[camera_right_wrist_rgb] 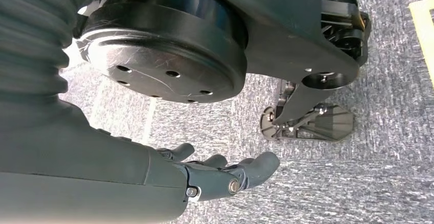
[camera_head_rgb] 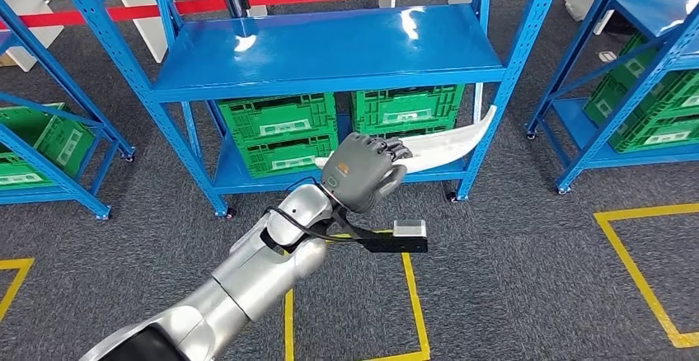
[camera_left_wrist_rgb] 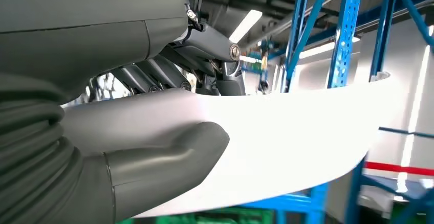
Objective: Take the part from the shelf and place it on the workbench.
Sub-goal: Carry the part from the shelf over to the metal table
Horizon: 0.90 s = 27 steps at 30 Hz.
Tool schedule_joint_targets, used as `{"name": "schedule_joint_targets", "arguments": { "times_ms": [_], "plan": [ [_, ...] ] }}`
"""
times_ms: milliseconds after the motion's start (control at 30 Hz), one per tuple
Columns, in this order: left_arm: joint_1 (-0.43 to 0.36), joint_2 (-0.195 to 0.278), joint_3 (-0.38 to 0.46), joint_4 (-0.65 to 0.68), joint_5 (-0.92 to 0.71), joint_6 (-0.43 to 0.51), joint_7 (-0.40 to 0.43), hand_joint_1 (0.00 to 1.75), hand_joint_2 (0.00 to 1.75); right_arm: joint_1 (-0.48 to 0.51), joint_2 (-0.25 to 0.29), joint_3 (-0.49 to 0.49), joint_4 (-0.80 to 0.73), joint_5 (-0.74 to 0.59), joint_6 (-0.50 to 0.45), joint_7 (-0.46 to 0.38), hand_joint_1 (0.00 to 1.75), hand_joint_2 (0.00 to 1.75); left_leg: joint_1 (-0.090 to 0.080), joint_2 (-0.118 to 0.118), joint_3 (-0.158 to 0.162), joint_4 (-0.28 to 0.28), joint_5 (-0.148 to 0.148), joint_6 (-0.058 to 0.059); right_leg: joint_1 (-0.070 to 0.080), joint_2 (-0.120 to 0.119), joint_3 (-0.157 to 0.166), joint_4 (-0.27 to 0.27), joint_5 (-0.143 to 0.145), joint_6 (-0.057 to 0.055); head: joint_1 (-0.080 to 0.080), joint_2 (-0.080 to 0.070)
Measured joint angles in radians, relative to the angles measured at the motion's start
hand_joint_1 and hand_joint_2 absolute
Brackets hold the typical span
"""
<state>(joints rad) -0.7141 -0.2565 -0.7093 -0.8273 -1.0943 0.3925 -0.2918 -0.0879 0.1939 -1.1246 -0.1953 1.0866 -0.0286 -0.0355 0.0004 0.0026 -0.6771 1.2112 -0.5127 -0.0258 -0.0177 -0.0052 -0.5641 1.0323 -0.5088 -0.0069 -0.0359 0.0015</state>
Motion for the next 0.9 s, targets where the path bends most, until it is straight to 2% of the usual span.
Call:
{"name": "schedule_joint_targets", "arguments": {
  "times_ms": [33,67,100,133,267,400,500,667,900],
  "plan": [
    [0.005,-0.002,0.004,-0.022,0.045,-0.021,-0.015,1.75,1.75,0.0,0.0,0.0,0.0,0.001,0.0,0.0,0.0,1.75,-0.001,-0.001,0.048,-0.072,0.016,0.005,0.0,0.0,-0.003,0.0,0.002,0.003,0.0,0.0],
    [0.008,-0.004,0.007,-0.046,0.098,-0.044,-0.031,1.75,1.75,0.0,0.0,0.0,0.0,0.001,0.0,0.0,0.0,1.75,-0.003,-0.002,0.084,-0.129,0.026,0.01,0.001,0.0,-0.004,0.0,0.005,0.008,0.0,0.0],
    [0.012,-0.006,0.01,-0.07,0.155,-0.071,-0.045,1.75,1.75,-0.001,0.0,0.0,0.0,0.002,0.0,0.0,0.0,1.75,-0.006,-0.004,0.104,-0.166,0.028,0.015,0.001,0.0,-0.006,-0.001,0.007,0.013,0.0,0.0],
    [0.017,-0.007,0.011,-0.094,0.213,-0.098,-0.056,1.75,1.75,-0.001,0.0,0.0,0.0,0.002,0.0,0.0,0.0,1.75,-0.008,-0.004,0.11,-0.181,0.026,0.018,0.002,0.0,-0.007,-0.001,0.008,0.017,0.0,0.0],
    [0.038,-0.009,0.011,-0.179,0.35,-0.165,-0.079,1.75,1.75,-0.001,0.0,0.0,0.0,0.004,0.0,0.0,0.0,1.75,-0.01,-0.005,0.104,-0.19,0.032,0.024,0.003,0.0,-0.009,-0.007,0.016,0.01,0.001,0.0],
    [0.048,-0.009,0.011,-0.224,0.384,-0.184,-0.086,1.75,1.75,-0.001,0.0,0.0,0.0,0.006,0.0,0.0,0.0,1.75,-0.012,-0.005,0.1,-0.188,0.036,0.033,0.0,0.0,-0.008,-0.016,0.025,0.026,0.002,0.0],
    [0.064,-0.009,0.011,-0.259,0.503,-0.237,-0.107,1.75,1.75,-0.001,0.0,0.0,0.0,0.014,0.0,0.001,0.0,1.75,-0.014,-0.005,0.097,-0.187,0.038,0.037,-0.001,0.0,-0.01,-0.018,0.029,0.032,0.002,0.0],
    [0.107,-0.012,0.008,-0.333,0.688,-0.341,-0.121,1.75,1.75,-0.001,0.0,0.005,0.0,0.029,0.0,0.003,0.0,1.75,-0.015,-0.004,0.096,-0.187,0.039,0.04,-0.001,0.0,-0.011,-0.018,0.032,0.037,0.002,0.0],
    [0.139,-0.041,-0.021,-0.36,0.772,-0.395,-0.12,1.75,1.75,-0.002,0.0,0.021,0.0,0.041,0.0,-0.062,0.0,1.75,-0.014,-0.004,0.095,-0.187,0.041,0.04,0.0,0.0,-0.012,-0.018,0.032,0.038,0.002,0.0]
  ]
}}
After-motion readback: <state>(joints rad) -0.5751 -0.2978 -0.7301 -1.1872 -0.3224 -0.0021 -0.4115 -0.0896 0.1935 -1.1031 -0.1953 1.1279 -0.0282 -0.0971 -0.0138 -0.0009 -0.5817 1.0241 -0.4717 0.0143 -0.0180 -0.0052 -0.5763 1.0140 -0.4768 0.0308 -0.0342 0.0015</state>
